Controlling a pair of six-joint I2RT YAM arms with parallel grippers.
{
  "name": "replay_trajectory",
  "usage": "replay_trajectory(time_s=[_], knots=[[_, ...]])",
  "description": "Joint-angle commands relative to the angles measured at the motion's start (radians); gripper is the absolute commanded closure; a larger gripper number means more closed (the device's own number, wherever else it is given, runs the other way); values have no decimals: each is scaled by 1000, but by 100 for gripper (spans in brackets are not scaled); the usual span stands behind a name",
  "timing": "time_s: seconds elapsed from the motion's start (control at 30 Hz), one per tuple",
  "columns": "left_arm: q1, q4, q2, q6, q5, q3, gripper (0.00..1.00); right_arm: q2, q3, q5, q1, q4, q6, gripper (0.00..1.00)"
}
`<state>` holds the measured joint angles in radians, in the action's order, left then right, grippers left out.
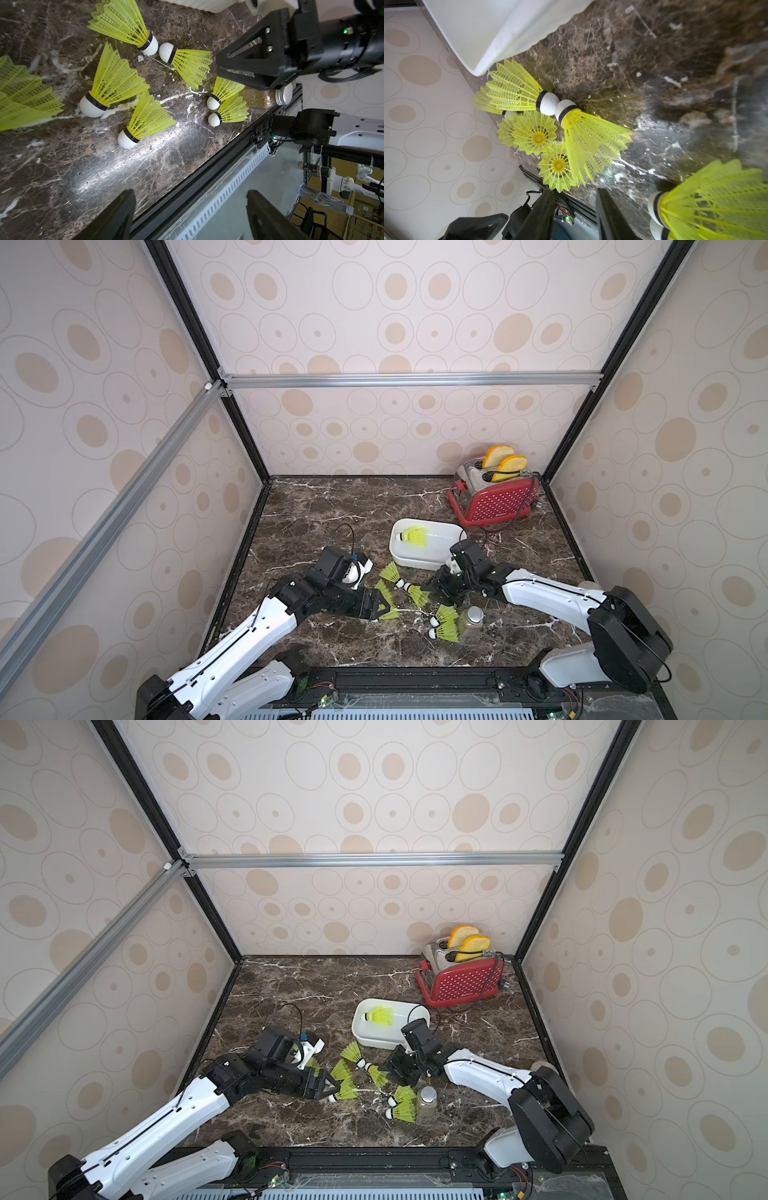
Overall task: Put the shuttlecocks into the storage box
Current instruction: Pick up the shuttlecock at the center of the board.
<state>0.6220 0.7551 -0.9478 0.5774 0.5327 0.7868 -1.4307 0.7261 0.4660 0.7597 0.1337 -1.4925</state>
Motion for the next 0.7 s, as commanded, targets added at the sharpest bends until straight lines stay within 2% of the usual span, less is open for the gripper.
replay_trajectory(time_s=[0.0, 0.37, 0.5, 0.6, 0.67], knots=[[1, -14, 14, 16, -7, -8, 14, -33, -9, -14, 12, -44, -35, 62], [1, -1, 37, 21, -8, -10, 14, -117, 4, -39, 21, -96, -43, 68], [1, 4, 43, 21, -5, -11, 14, -139, 10, -52, 24, -106, -43, 74], [1, 3, 43, 19, 4, -14, 14, -137, 14, -71, 24, -94, -44, 86], [1, 3, 43, 16, 10, -14, 14, -122, 16, -83, 26, -75, -43, 100]])
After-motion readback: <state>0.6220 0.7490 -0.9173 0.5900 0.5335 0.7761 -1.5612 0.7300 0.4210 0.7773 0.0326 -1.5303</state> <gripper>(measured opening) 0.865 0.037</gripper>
